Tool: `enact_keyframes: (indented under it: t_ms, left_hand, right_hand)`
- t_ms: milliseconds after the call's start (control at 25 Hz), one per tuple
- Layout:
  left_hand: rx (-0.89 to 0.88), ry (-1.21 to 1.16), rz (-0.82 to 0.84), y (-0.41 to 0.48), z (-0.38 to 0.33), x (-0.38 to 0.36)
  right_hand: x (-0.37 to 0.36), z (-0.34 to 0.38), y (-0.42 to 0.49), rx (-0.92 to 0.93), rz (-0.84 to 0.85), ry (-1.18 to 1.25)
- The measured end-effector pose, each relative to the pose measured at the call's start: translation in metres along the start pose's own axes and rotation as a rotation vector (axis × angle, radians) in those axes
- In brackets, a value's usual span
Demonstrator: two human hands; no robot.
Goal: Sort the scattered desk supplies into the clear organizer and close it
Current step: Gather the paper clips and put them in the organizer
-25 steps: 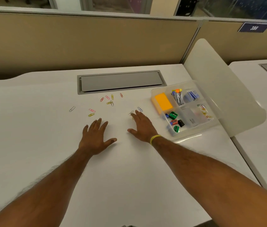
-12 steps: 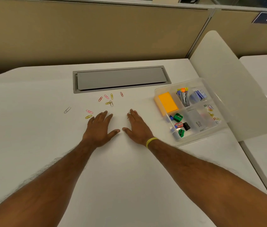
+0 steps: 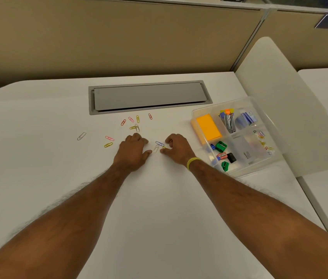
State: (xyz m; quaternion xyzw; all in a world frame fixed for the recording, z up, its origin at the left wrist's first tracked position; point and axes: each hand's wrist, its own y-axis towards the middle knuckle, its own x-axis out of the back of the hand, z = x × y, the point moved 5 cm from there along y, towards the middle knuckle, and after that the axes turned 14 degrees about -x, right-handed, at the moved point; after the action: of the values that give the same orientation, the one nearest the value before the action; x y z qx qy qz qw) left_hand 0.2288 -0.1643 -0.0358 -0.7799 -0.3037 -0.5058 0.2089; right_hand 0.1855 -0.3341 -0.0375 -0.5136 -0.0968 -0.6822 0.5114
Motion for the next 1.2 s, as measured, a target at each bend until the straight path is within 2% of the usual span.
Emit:
enact_keyframes:
  t_ms: [240,440,720,880,1000,1120,1200]
  left_hand:
    - [-0.014,-0.089,0.059,0.036,-0.018,-0.004]
    - [0.024,-0.167,0.041,0.044,-0.017,-0.003]
    - [0.042,-0.2,0.127,0.049,-0.018,-0.007]
    - [0.073,-0.478,-0.032,0.042,-0.018,-0.001]
    - [0.082,-0.621,-0.103,0.037,-0.028,0.009]
    - [0.035,-0.678,-0.116,0.032,-0.043,0.018]
    - [0.029,-0.695,-0.136,0.031,-0.057,0.023]
  right_hand:
    - [0.004,0.009,0.015,-0.039,0.042,-0.05]
    - [0.002,0.005,0.017,-0.009,0.075,-0.07]
    - [0.006,-0.004,0.016,-0.028,0.064,0.208]
    - [0.012,-0.006,0.006,-0.087,0.116,0.598]
    - [0.02,-0.004,-0.005,-0.069,0.155,0.776]
    - [0.03,-0.005,-0.015,-0.05,0.185,0.835]
    - [0.041,-0.012,-0.022,-0.039,0.122,0.802]
